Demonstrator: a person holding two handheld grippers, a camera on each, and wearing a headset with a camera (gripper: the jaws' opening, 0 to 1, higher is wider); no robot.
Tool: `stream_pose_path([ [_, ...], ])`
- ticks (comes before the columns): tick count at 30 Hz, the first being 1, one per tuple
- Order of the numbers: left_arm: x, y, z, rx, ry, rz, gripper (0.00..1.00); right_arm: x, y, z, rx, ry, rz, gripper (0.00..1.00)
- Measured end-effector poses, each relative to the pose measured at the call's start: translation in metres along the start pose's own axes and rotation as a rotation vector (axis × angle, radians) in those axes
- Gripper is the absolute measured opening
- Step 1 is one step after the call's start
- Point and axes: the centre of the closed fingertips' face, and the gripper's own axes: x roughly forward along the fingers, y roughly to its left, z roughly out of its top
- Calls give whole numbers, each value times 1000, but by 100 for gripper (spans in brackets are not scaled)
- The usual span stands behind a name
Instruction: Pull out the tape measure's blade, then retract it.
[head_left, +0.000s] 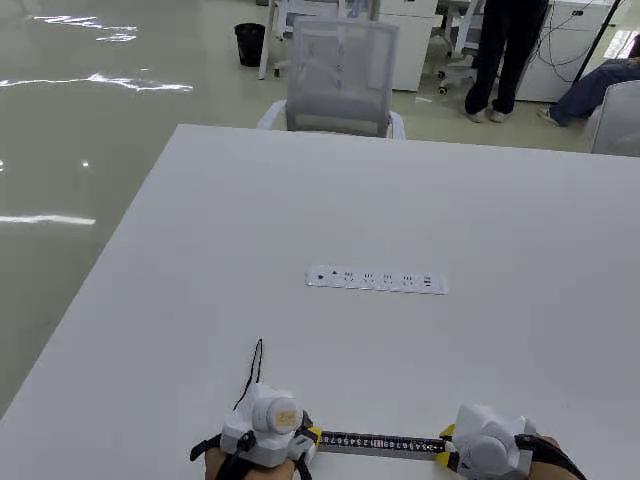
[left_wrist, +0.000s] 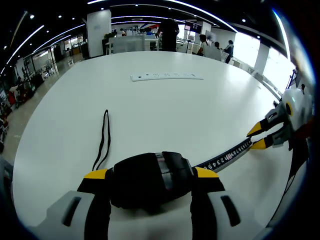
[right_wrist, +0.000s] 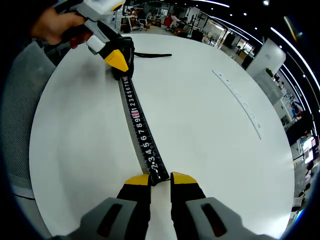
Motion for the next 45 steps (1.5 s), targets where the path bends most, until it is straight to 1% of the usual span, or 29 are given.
stream_pose_path([
  [2,0,0,0,0,-1,-1,61,-1,0,-1,3,8,1,13],
  [8,0,0,0,3,0,-4,61,-1,1,3,0,2,6,13],
  [28,2,1,0,9,2,-11,61,8,7,14,4,-4,16,13],
  [45,1,0,1,13,1,-13,61,13,12,24,10,-10,24,13],
])
